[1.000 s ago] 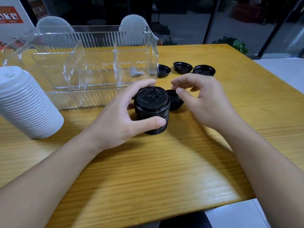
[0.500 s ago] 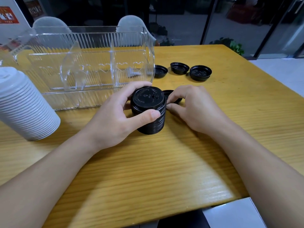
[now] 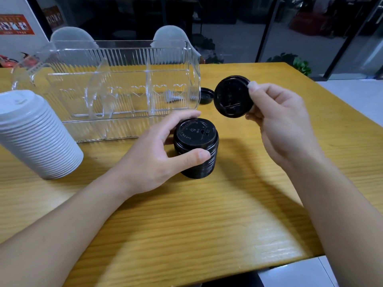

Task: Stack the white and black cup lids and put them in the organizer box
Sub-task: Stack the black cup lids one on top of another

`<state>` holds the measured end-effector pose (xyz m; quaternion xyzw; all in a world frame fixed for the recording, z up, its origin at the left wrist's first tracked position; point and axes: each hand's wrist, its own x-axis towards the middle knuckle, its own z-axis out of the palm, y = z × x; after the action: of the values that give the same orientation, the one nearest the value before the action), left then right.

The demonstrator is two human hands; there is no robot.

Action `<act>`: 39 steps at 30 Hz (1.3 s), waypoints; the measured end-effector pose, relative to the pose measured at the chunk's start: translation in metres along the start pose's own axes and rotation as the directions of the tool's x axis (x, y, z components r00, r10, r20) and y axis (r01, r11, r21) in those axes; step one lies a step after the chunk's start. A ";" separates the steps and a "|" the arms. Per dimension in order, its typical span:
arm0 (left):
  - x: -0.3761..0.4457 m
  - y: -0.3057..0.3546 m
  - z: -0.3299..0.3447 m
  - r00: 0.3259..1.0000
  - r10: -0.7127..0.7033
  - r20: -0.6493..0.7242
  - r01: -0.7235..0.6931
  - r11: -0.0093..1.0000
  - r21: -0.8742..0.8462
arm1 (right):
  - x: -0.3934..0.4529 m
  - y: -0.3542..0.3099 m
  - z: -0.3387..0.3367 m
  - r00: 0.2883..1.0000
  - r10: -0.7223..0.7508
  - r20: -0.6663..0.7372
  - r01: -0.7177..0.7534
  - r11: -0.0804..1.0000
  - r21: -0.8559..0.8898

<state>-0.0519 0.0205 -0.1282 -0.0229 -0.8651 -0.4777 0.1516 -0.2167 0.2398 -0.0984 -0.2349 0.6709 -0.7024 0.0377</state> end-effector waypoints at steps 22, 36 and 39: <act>-0.007 0.025 0.006 0.928 0.309 -0.208 -0.282 0.948 0.149 | -0.017 -0.013 0.021 0.933 -0.015 0.359 -0.080 0.965 0.250; -0.002 0.016 0.009 0.920 0.187 -0.344 -0.152 0.980 0.127 | -0.032 -0.008 0.028 0.821 -0.418 0.389 0.531 0.810 -0.250; -0.003 0.015 0.011 0.964 0.098 -0.247 -0.087 0.995 0.055 | -0.027 -0.007 0.024 0.850 -0.396 0.346 0.491 0.833 -0.254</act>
<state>-0.0490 0.0379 -0.1219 0.0005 -0.8472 -0.4503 0.2817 -0.1815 0.2282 -0.1001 -0.4850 0.6936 -0.5274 -0.0740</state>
